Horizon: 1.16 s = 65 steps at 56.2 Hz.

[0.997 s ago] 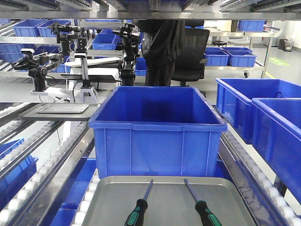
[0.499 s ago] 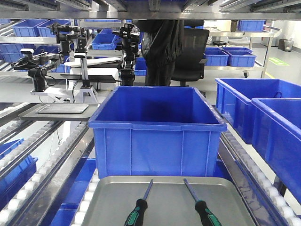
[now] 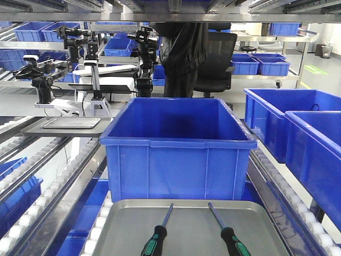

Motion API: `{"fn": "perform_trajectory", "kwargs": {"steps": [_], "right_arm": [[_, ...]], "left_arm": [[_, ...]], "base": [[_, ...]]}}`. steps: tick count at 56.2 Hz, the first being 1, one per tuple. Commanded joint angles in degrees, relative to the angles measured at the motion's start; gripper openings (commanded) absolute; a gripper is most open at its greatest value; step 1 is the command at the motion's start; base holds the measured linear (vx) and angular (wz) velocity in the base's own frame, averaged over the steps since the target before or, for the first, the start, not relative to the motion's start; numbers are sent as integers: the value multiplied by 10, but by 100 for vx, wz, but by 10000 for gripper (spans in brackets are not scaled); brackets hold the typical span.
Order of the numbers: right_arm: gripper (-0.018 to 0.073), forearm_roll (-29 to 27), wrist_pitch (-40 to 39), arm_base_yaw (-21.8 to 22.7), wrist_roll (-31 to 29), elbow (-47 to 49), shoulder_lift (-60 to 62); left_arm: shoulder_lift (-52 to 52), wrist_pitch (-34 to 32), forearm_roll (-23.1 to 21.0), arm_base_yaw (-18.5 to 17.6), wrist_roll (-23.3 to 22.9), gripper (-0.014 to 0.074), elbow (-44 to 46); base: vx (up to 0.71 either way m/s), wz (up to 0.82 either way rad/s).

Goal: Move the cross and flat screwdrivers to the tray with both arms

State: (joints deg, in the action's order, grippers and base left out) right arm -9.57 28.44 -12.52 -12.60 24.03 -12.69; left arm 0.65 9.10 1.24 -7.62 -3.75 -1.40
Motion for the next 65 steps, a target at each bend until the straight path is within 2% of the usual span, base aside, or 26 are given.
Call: {"fn": "perform_trajectory", "kwargs": {"steps": [1,9,14,19,21,27,65], "right_arm": [[-8,23,-62,1,-1,4,-6],[-8,72,-184,12,74,-128,38],[-8,96,-242,57,126,-214,89],[-8,96,-253,117,155,-263,141],[-8,96,-232,133,163,-263,137],[-8,105,-216,162,168,-262,132],[-8,105,-206,160,168,-262,136]], "left_arm": [[8,-46,-1,1,-5,-3,13],[8,-46,-1,1,-5,-3,13],[8,-46,-1,1,-5,-3,13],[8,-46,-1,1,-5,-3,13],[8,-46,-1,1,-5,-3,13],[7,-46,-1,1,-5,-3,13],[7,-46,-1,1,-5,-3,13]], "base": [[0,0],[0,0],[0,0],[0,0],[0,0],[0,0],[0,0]]}}
